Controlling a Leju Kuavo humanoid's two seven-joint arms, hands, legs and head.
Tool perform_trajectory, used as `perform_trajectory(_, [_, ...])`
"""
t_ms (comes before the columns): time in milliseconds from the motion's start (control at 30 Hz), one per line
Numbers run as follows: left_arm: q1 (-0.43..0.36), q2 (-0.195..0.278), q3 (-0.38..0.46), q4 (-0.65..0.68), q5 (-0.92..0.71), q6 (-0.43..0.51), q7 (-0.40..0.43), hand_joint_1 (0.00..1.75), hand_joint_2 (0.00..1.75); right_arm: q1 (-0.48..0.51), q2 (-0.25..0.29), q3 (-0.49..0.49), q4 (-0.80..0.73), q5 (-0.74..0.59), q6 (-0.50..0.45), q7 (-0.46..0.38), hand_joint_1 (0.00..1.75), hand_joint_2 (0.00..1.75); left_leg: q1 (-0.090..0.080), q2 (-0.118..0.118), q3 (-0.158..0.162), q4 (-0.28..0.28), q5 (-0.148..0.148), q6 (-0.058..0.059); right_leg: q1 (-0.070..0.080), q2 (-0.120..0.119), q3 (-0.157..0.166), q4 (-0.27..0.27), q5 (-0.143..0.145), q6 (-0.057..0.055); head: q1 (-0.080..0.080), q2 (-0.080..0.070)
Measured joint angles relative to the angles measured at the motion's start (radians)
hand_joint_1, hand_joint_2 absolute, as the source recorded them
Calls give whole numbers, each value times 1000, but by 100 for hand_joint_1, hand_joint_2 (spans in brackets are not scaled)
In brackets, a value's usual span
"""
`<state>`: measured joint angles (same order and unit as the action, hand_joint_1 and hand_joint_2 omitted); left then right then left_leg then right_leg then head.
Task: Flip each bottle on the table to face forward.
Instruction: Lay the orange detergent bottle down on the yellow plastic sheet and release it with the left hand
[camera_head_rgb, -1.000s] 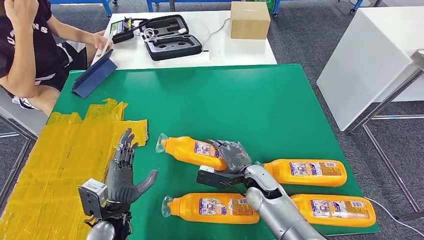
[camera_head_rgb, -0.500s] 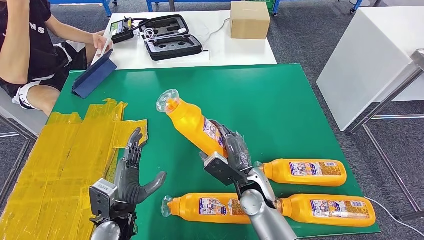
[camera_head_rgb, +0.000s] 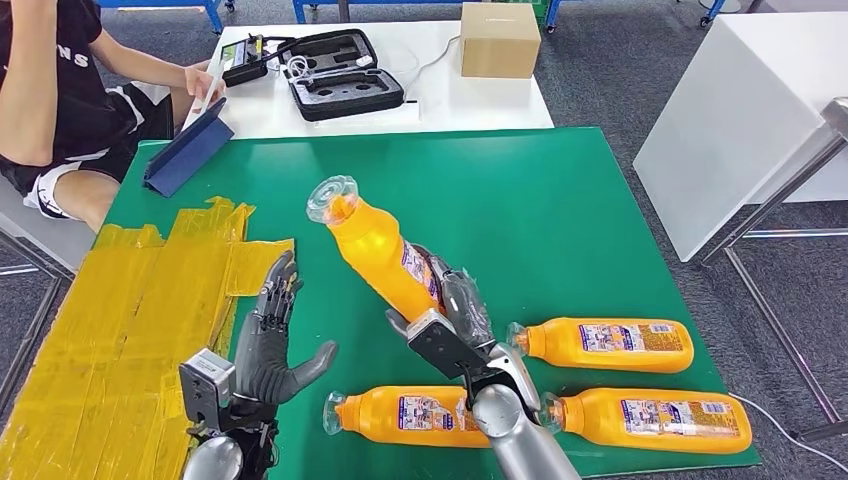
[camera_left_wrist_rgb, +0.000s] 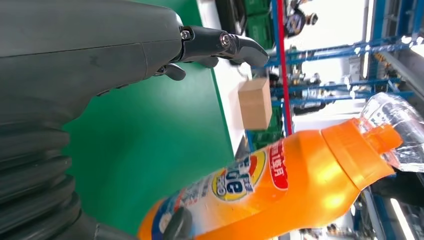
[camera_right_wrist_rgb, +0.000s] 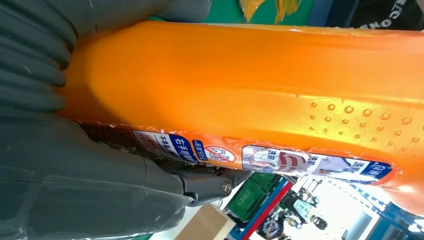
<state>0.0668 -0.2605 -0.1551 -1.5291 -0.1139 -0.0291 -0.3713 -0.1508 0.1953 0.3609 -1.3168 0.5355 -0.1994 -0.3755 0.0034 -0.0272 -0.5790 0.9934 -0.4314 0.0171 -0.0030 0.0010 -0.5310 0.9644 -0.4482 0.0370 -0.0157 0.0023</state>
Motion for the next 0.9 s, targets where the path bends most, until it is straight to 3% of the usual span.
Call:
perform_trajectory(367, [-35, 22, -14, 19, 96, -49, 44, 0, 175, 12, 43, 132, 12, 83, 6, -24, 175, 175, 1, 0, 0, 0, 0, 0, 1, 0, -1, 0, 0, 0, 0, 0])
perform_trajectory(900, [-41, 47, -24, 34, 149, -77, 44, 0, 175, -14, 69, 297, 95, 176, -75, 2, 175, 175, 1, 0, -1, 0, 0, 0, 1, 0, -2, 0, 0, 0, 0, 0])
